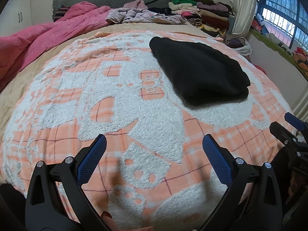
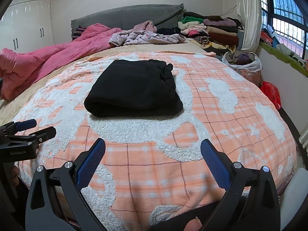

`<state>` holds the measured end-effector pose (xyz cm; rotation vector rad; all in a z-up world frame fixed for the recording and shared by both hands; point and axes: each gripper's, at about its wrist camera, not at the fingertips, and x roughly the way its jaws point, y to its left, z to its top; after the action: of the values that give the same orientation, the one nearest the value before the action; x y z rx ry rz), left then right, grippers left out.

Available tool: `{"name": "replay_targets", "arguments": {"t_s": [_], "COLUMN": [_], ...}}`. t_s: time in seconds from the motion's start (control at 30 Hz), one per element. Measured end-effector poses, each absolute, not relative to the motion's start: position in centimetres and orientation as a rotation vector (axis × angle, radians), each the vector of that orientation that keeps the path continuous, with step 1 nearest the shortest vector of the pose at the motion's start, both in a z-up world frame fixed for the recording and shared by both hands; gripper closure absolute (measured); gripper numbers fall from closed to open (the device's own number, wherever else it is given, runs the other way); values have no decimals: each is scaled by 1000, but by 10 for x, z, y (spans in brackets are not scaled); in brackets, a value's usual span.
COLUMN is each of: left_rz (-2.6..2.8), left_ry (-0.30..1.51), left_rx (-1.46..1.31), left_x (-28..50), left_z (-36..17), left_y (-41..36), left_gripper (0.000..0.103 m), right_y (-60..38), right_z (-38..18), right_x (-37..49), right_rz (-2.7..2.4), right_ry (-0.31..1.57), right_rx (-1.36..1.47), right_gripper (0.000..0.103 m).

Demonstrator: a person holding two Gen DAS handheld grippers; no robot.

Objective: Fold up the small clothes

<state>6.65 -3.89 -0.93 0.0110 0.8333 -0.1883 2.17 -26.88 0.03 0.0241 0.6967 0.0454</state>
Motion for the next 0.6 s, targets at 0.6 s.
{"name": "replay_targets", "arguments": {"t_s": [0.6], "left_rz": [-184], "left_ry": [849], "left_rx": [6], "left_x": [64], "left_z": [-9], "left_y": [-40], "left_gripper": [10], "right_y": [-270], "right_z": [1], "right_x": [19], "right_rz": [39], "right_ry": [699], "right_rx": [23], "right_gripper": [4]}}
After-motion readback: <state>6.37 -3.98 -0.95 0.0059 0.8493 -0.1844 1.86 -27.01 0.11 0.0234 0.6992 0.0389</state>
